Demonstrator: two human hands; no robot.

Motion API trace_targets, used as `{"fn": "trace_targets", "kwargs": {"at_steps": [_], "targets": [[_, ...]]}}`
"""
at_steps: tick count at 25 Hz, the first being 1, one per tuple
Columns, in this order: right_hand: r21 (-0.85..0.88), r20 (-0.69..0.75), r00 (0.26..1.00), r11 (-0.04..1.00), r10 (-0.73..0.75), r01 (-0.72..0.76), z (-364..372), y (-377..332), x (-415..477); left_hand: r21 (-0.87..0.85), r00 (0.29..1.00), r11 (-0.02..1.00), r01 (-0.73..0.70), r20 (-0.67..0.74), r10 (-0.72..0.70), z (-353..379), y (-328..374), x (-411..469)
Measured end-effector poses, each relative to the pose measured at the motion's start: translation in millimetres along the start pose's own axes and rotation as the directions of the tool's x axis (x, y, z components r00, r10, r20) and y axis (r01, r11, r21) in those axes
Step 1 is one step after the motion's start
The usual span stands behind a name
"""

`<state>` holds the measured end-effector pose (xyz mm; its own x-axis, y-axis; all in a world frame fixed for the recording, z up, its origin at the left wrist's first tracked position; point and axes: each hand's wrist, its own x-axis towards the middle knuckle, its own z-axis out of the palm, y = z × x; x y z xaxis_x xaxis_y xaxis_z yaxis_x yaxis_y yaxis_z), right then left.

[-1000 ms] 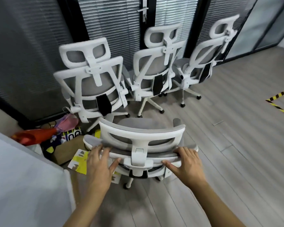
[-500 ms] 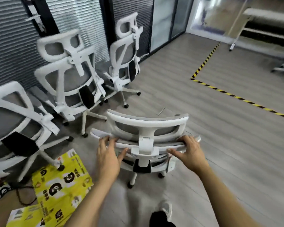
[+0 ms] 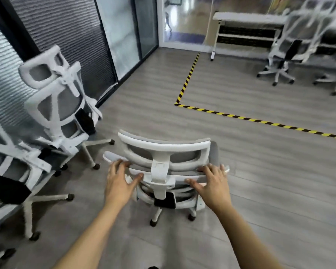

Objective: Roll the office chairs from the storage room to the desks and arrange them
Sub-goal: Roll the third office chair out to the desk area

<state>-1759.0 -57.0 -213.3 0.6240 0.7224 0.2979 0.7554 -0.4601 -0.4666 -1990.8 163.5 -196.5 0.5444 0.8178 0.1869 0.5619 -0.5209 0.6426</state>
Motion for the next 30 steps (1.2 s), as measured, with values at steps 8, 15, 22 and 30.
{"fn": "trace_targets", "kwargs": {"at_steps": [8, 15, 22, 30], "targets": [[-0.029, -0.108, 0.974, 0.979, 0.199, -0.204, -8, 164, 231, 0.001, 0.989, 0.992, -0.123, 0.087, 0.123, 168, 105, 271], [0.047, -0.142, 0.923, 0.934, 0.358, -0.355, -12, 310, 445, 0.095, 0.965, 0.974, -0.204, 0.186, 0.184, 305, 214, 508], [0.120, -0.221, 0.902, 0.928, 0.372, -0.353, -22, 476, 659, 0.106, 0.962, 0.967, -0.233, 0.173, 0.212, 463, 323, 716], [0.059, -0.147, 0.926, 0.937, 0.349, -0.344, -48, 671, 933, 0.068, 0.961, 0.969, -0.238, 0.162, 0.225, 633, 455, 971]]}}
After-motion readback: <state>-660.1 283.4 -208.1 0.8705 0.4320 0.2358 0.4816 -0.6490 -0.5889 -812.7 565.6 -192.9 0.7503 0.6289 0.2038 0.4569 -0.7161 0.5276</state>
